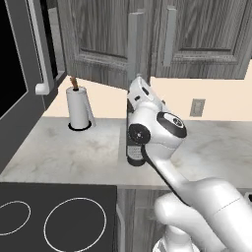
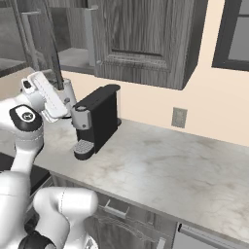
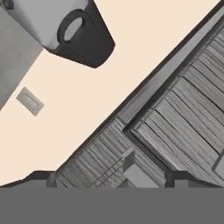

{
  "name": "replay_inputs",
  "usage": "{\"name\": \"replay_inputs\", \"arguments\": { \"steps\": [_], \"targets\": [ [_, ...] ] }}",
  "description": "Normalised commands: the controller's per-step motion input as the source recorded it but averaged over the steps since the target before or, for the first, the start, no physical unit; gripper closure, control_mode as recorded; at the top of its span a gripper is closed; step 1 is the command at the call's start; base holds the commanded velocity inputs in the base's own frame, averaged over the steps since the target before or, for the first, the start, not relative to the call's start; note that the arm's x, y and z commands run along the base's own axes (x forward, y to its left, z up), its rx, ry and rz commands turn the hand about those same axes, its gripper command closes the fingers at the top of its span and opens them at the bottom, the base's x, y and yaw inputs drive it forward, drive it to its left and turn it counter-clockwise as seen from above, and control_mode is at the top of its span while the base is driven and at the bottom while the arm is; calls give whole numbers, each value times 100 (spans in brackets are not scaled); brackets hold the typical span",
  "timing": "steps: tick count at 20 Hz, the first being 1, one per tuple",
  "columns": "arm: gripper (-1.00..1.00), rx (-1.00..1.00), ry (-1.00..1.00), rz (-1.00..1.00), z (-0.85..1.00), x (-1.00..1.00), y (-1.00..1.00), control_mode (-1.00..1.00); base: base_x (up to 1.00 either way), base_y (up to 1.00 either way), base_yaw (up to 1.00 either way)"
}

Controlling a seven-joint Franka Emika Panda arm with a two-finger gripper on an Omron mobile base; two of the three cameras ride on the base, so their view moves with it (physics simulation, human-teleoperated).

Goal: Close all open cabinet doors.

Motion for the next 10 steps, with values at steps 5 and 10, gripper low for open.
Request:
{"name": "replay_inputs", "arguments": {
  "steps": [5, 10],
  "targets": [
    [-100, 0, -1, -7, 15, 75, -11, -100, 0, 0, 0],
    [-100, 0, 0, -16, 23, 92, 0, -100, 0, 0, 0]
  ]
}}
